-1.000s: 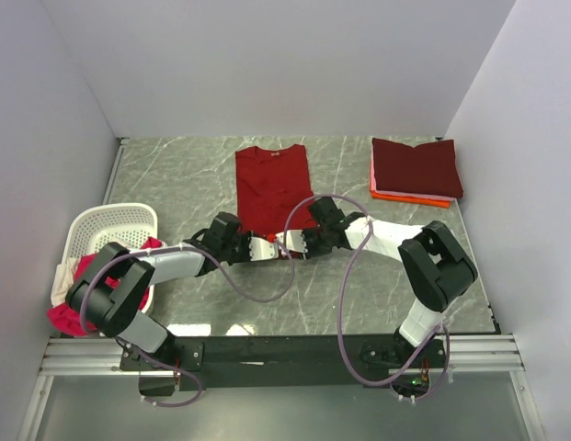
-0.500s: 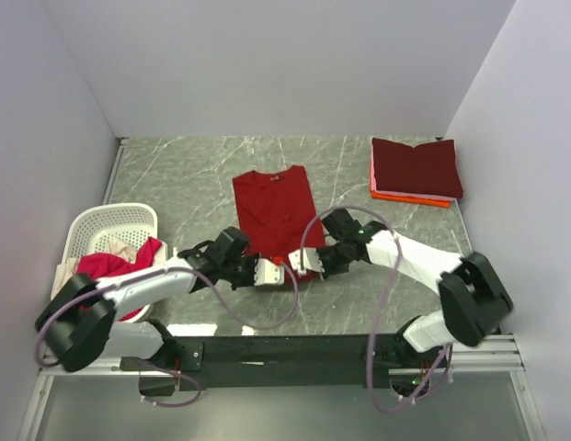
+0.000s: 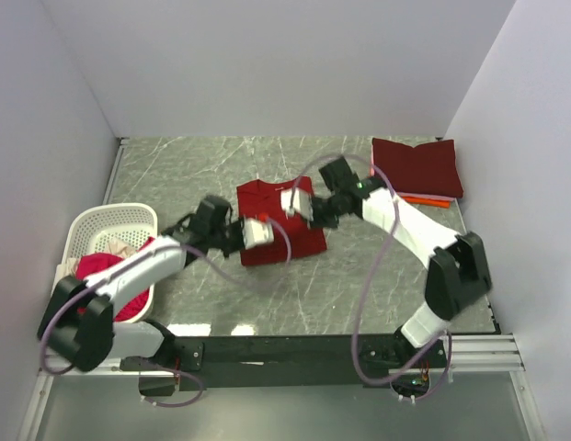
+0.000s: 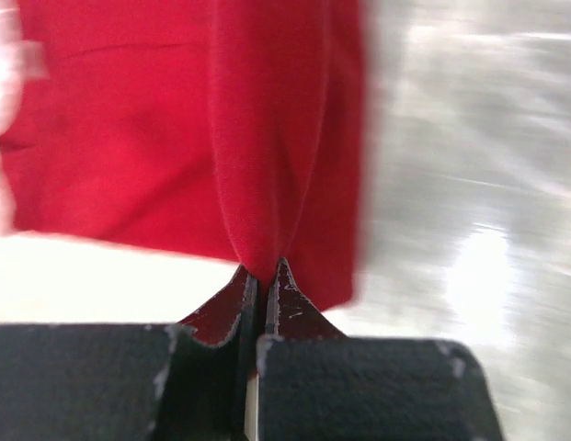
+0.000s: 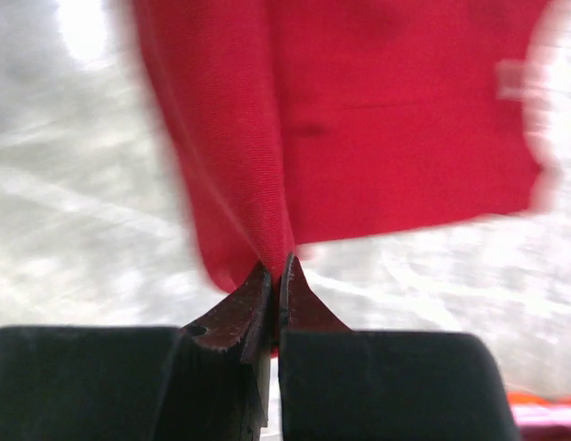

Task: Fold and stack the t-shirts
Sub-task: Fold the tshirt

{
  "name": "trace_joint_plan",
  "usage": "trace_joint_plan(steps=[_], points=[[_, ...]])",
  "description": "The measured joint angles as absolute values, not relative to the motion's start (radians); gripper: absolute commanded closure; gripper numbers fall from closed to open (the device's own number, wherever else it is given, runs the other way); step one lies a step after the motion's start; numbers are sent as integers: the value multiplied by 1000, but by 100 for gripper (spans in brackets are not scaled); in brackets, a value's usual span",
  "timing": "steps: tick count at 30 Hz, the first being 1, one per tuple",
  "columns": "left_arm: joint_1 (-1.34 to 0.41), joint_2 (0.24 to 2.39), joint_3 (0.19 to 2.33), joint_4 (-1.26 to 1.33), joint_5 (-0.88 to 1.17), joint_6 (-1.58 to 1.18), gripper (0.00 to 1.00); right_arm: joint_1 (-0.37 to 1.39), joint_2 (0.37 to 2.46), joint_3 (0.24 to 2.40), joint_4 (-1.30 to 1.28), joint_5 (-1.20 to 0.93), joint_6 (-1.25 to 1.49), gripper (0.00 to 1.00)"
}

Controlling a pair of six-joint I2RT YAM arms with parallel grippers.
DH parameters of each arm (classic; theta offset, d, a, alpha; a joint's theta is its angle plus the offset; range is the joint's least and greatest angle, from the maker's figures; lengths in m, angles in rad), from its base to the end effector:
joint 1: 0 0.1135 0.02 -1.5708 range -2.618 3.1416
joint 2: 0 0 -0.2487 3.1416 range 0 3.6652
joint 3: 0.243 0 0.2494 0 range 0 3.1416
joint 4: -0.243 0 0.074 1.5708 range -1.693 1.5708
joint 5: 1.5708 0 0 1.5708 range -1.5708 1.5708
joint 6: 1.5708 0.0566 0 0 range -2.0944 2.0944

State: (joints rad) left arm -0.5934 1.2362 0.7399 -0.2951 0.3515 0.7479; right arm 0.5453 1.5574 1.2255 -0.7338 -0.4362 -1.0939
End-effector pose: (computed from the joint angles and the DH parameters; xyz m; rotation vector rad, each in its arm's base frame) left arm 0.2122 -0.1667 0.1955 1.5743 1.7122 -0.3372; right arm 0.2661 0.1894 0.2304 -1.9401 1.6146 0.3614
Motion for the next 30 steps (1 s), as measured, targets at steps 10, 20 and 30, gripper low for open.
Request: trace_joint_plan(steps=[10, 20, 30], points=[[-341, 1658, 1156, -196, 397, 797, 100, 450, 1977, 1740, -686, -350, -971, 100], [-300, 1985, 1386, -136, 369, 732, 100, 429, 2166, 1828, -536, -225, -880, 100], [-297, 2095, 1513, -117, 274, 603, 28, 428, 2225, 1860, -383, -124, -766, 16]])
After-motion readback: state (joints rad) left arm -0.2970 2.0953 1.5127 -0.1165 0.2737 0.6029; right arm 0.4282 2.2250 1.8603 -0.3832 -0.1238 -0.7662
